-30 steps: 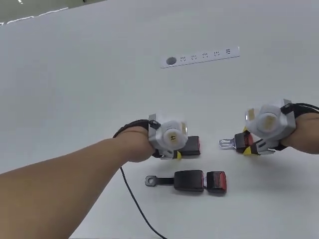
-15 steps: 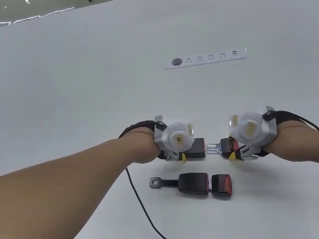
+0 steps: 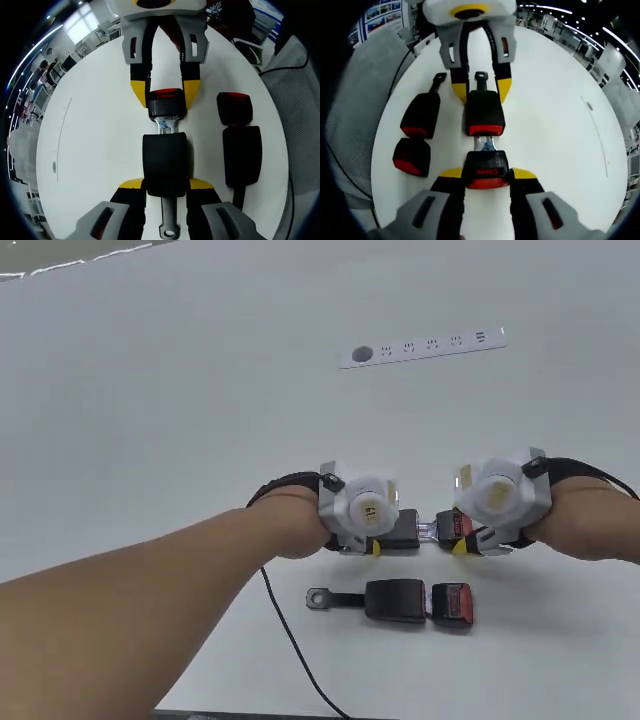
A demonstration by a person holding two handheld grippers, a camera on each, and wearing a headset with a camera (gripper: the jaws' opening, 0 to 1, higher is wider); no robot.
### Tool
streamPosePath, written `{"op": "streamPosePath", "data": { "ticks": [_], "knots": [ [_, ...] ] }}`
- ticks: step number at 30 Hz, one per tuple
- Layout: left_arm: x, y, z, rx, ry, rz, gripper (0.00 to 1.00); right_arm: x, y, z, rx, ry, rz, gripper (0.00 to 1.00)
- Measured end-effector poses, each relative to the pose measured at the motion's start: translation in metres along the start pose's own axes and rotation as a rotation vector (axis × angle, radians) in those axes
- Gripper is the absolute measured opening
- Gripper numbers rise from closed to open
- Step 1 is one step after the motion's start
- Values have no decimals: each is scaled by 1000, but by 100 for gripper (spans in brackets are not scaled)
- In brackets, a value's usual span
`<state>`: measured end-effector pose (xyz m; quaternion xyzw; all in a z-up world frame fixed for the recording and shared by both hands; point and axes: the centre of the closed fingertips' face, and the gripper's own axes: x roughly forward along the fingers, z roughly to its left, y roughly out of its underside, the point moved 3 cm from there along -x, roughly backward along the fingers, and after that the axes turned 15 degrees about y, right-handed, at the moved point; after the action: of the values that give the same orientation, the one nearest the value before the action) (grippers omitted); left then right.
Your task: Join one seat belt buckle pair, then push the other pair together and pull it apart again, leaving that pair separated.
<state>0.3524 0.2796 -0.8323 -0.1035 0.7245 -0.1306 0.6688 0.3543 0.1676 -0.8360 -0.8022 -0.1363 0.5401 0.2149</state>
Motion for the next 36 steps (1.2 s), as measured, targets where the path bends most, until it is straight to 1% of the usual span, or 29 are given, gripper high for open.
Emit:
{"op": "streamPosePath", "data": {
  "ticks": [2, 5, 10, 11, 13, 15, 17, 18, 19, 21, 24, 28, 32, 36],
  "knots": [
    [-1, 1, 0, -29, -4, -20, 31, 1, -1, 0, 28, -1, -4, 33],
    [0, 2, 1, -39, 4, -26, 30, 1, -5, 2, 34, 5, -1, 33],
    [0, -1, 1, -12, 17, -2, 30, 1, -5, 1, 23, 3, 7, 33],
    [0, -1, 1, 14, 20, 0, 30, 1, -6, 1, 15, 2, 7, 33],
    [0, 0, 2, 10, 25, -14, 30, 2, -7, 1, 9, -1, 9, 32],
    [0, 0, 2, 12, 25, -19, 29, 2, -8, 1, 8, -4, 6, 32],
    [0, 0, 2, 10, 23, -18, 29, 3, -11, 3, 17, -5, -1, 32],
    [0, 0, 2, 15, 22, -16, 29, 5, -16, 6, 42, -12, 1, 32],
    [0, 0, 2, 12, 23, -15, 29, 6, -18, 6, 34, -6, 1, 32],
    [0, 0, 3, 9, 25, -12, 29, 6, -17, 5, 29, 1, -1, 32],
    [1, 0, 3, 12, 28, -7, 29, 5, -15, 5, 31, -8, -19, 32],
    [1, -1, 2, 17, 31, -2, 30, 6, -16, 5, 18, -13, -13, 32],
    [1, -1, 2, 17, 29, 1, 30, 6, -15, 5, 20, -14, -14, 33],
    [1, -1, 2, 9, 23, 9, 30, 6, -15, 5, 18, -13, -14, 33]
  ]
}}
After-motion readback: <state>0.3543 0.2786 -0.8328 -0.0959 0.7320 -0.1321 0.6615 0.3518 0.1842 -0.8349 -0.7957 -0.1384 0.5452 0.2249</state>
